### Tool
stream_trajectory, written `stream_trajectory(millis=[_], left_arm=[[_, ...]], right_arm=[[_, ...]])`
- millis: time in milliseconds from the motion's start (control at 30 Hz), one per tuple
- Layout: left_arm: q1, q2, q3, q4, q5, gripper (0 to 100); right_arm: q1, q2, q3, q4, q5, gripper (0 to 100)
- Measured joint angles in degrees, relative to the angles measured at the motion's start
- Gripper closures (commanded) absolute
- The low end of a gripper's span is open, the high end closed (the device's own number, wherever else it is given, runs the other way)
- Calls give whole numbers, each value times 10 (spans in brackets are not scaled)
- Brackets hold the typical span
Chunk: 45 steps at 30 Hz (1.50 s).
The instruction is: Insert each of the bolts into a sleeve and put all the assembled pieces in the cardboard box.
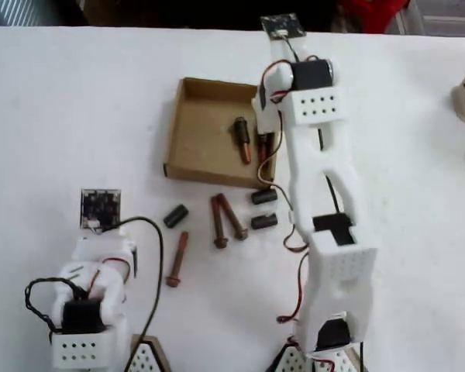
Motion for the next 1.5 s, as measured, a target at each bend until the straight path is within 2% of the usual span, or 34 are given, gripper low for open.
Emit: stream_trajectory(millis=[133,267,533,633,800,933,1100,1233,1500], left_arm=[[0,0,0,0,0,979],[0,0,0,0,0,979],[0,0,0,0,0,979],[0,0,0,0,0,979],[0,0,0,0,0,979],[0,0,0,0,0,979],[0,0,0,0,0,979],[0,0,0,0,0,979],[0,0,0,0,0,979]], right_arm=[[10,-81,118,-18,9,982],[11,-169,270,-79,17,982],[11,-371,610,-252,150,981],[11,-430,690,-275,200,981],[-4,-461,752,-246,300,981],[-19,-463,782,-215,432,978],[-38,-463,803,-210,585,881],[-51,-463,812,-234,635,886],[-69,-463,911,-403,673,889]])
